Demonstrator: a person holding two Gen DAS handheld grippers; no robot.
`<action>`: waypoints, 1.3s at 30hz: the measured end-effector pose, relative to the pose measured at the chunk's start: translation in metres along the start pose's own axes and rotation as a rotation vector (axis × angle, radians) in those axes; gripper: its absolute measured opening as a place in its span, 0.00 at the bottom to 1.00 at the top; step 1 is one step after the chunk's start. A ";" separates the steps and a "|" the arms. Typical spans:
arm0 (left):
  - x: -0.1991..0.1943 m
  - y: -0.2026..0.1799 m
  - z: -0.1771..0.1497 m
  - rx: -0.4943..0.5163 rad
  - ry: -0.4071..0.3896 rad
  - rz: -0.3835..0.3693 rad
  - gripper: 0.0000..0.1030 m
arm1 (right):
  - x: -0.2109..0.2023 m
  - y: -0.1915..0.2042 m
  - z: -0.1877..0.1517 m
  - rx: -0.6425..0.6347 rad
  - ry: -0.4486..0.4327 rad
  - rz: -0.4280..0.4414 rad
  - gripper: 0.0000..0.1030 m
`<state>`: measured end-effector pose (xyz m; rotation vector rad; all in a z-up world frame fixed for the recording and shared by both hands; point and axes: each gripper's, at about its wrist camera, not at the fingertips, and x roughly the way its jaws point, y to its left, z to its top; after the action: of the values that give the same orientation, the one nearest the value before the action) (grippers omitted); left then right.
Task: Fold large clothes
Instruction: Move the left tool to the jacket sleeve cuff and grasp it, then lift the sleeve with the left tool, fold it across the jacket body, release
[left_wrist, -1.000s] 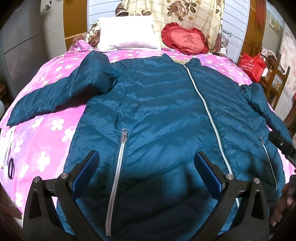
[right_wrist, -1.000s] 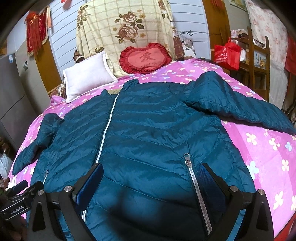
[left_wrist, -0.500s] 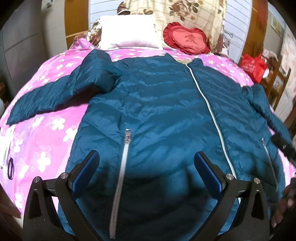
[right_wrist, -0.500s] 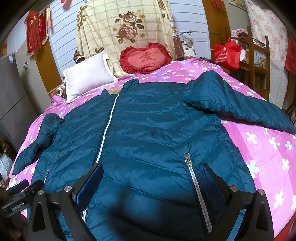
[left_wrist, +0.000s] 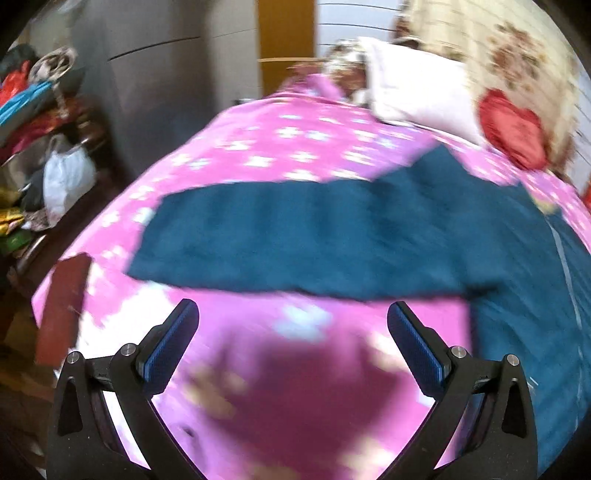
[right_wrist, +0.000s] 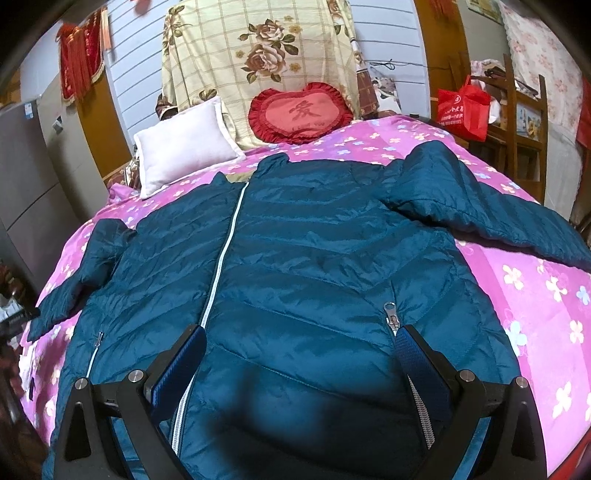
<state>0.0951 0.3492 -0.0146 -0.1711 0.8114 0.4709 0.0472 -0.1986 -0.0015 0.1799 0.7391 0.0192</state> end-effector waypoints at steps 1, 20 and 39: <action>0.007 0.013 0.005 -0.009 -0.001 0.025 1.00 | 0.000 0.000 0.000 0.004 0.003 0.001 0.98; 0.119 0.105 0.026 -0.103 0.232 0.040 0.99 | 0.017 0.006 -0.004 -0.033 0.060 -0.028 0.99; -0.002 0.010 0.058 -0.048 -0.155 -0.501 0.14 | 0.009 0.005 -0.003 -0.034 0.027 -0.087 0.98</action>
<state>0.1273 0.3766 0.0267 -0.3669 0.5774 0.0291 0.0520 -0.1929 -0.0087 0.1149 0.7727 -0.0487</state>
